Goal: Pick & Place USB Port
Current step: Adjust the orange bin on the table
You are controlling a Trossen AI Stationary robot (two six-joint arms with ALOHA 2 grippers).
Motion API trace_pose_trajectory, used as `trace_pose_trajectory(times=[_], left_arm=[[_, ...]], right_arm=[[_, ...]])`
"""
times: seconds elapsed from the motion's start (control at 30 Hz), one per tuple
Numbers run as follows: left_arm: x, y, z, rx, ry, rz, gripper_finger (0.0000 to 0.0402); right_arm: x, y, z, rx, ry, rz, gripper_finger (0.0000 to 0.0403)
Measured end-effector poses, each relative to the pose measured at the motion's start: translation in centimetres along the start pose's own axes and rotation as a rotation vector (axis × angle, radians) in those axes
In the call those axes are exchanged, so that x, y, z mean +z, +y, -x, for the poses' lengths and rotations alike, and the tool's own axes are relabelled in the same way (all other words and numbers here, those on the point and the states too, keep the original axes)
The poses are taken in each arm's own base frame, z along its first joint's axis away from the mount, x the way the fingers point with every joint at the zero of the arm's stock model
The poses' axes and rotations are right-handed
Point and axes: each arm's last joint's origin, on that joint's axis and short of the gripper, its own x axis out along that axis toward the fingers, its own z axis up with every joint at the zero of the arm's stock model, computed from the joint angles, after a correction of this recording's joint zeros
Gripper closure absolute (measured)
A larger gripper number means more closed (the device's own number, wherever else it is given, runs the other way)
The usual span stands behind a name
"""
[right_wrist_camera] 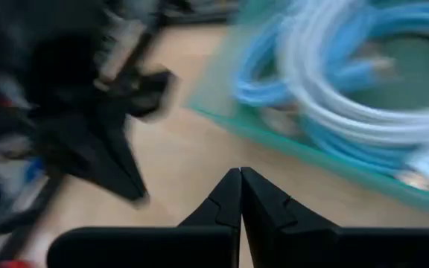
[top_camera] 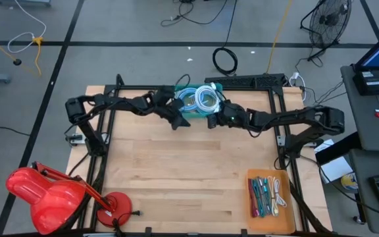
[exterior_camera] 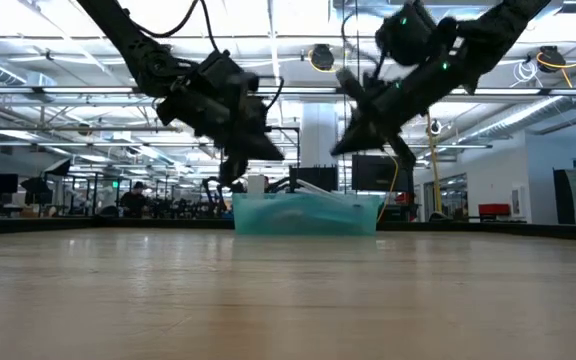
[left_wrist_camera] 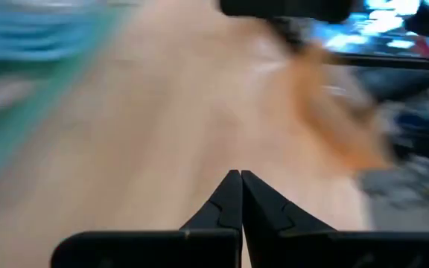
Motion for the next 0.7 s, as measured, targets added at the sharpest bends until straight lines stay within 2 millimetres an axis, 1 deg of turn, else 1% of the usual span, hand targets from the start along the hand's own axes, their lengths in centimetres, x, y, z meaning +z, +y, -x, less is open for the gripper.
trace_pose_trajectory(times=[0.07,0.13,0.2,0.27,0.4,0.5,0.6,0.7], left_arm=[[0.1,-0.9,-0.4,-0.100,0.008,-0.015,0.0401],[0.0,-1.6,-0.7,-0.150,0.022,-0.016,0.0401],[-0.3,-2.1,-1.1,-0.164,0.038,-0.023,0.0401],[-0.5,-2.6,-1.4,-0.174,0.050,-0.033,0.0401],[-1.0,-3.2,-1.9,-0.188,0.070,-0.056,0.0401],[-1.0,-3.4,-2.0,-0.190,0.073,-0.063,0.0401],[-1.0,-3.4,-2.0,-0.174,0.066,-0.063,0.0401],[-1.0,-3.3,-2.0,-0.149,0.056,-0.057,0.0401]], right_arm=[[-0.1,1.1,0.6,0.077,0.005,-0.006,0.0403],[-0.8,2.0,1.5,0.151,0.082,0.019,0.0403],[-1.9,3.1,2.5,0.232,0.180,0.024,0.0403],[-3.7,3.9,3.8,0.253,0.313,0.031,0.0403],[-8.2,4.9,6.5,0.172,0.513,0.051,0.0403],[-11.1,5.3,8.4,0.101,0.598,0.064,0.0403],[-13.5,5.2,9.8,0.029,0.672,0.065,0.0403],[-15.3,5.4,11.4,0.013,0.731,0.055,0.0403]])
